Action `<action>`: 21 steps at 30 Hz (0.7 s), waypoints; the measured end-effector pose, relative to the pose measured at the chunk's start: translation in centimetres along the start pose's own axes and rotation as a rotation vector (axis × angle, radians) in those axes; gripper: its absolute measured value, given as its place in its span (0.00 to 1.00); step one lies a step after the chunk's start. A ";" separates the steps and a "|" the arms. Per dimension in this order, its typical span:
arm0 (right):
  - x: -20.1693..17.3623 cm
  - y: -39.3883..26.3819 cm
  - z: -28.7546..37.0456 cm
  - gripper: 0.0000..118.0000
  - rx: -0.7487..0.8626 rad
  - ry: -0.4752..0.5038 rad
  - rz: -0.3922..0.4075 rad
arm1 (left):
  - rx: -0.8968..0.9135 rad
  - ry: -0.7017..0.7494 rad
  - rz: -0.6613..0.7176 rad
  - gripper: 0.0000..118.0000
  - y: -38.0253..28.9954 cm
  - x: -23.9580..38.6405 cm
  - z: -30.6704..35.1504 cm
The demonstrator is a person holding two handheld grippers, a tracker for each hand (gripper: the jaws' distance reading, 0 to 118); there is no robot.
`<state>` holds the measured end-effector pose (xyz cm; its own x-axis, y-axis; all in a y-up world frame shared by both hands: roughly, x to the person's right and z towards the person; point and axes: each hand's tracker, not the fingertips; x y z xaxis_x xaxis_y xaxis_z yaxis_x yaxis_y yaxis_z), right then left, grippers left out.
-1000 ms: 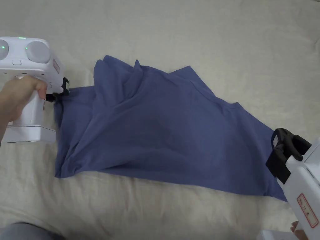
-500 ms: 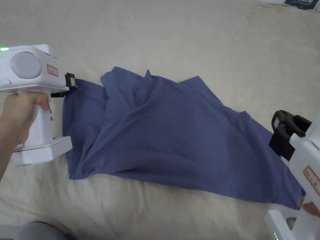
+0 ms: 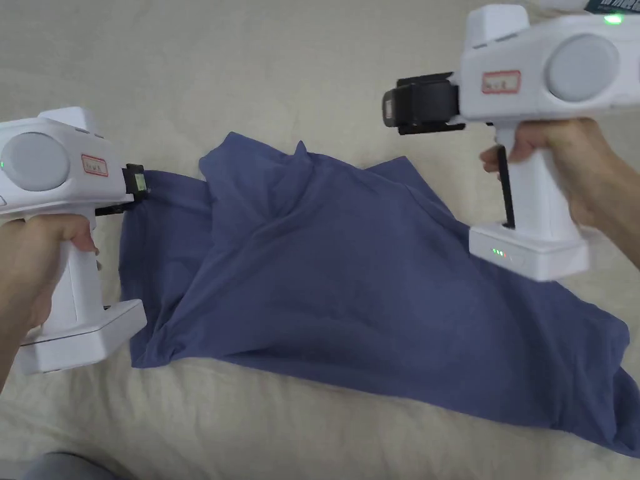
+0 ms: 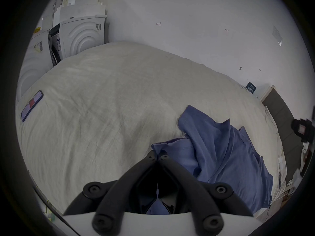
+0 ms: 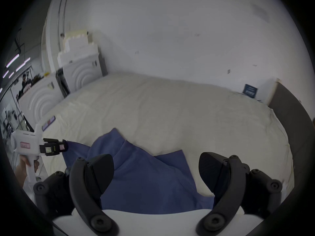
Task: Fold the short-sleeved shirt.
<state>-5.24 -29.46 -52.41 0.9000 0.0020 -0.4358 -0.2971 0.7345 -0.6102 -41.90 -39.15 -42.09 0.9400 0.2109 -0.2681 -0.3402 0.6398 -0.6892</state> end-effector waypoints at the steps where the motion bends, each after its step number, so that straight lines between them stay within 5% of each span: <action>1: -0.5 1.2 -1.9 0.87 -0.047 0.011 0.021 | -0.001 0.000 0.005 0.00 0.0 -0.1 -0.1; 15: -3.1 2.2 -18.6 0.87 -0.374 0.044 0.093 | 0.011 -0.024 0.039 0.00 -0.8 -0.1 -0.6; 21: -3.2 0.7 -19.2 0.68 -0.393 0.046 0.038 | 0.012 -0.039 0.047 0.00 -1.2 0.5 -0.7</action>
<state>-14.45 -42.03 -64.15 0.8735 -0.0131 -0.4866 -0.4371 0.4190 -0.7958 -41.06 -40.36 -41.86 0.9233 0.2693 -0.2739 -0.3840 0.6372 -0.6682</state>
